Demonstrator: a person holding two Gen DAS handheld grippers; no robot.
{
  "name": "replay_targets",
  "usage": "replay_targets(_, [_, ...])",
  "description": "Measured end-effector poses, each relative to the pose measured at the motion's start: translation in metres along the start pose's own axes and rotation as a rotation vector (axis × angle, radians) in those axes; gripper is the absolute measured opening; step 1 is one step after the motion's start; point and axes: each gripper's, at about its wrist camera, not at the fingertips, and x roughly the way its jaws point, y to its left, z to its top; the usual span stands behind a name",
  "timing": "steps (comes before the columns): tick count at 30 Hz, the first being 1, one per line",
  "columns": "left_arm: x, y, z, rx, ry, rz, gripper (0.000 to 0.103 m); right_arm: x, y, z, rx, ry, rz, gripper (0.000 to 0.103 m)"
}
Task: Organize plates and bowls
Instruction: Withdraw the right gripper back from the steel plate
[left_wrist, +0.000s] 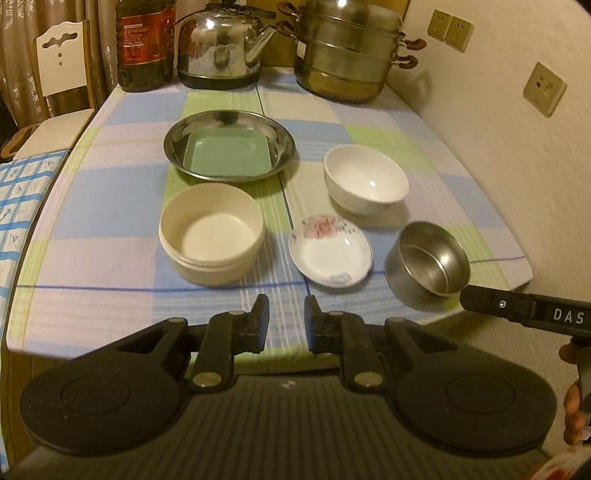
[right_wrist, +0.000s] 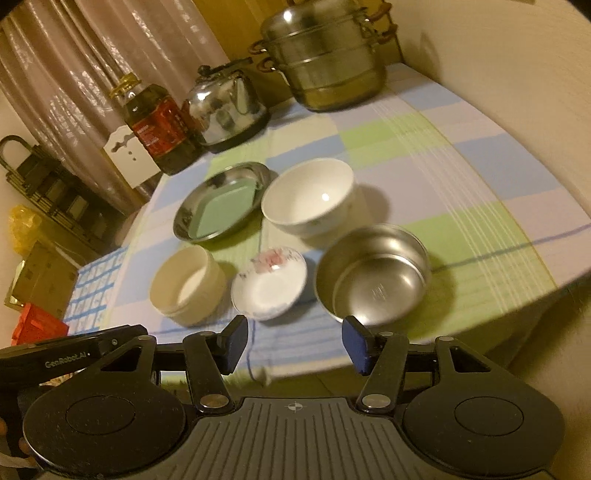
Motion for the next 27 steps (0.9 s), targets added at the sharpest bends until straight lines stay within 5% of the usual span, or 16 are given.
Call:
replay_targets(11, [-0.003, -0.009, -0.018, 0.013, 0.022, 0.013, 0.02, -0.004, 0.01, -0.023, -0.058, 0.04, -0.021, 0.057])
replay_targets(27, [0.026, -0.002, -0.003, 0.057, 0.075, -0.043, 0.02, 0.028, 0.027, -0.019, -0.034, 0.092, -0.056, 0.057])
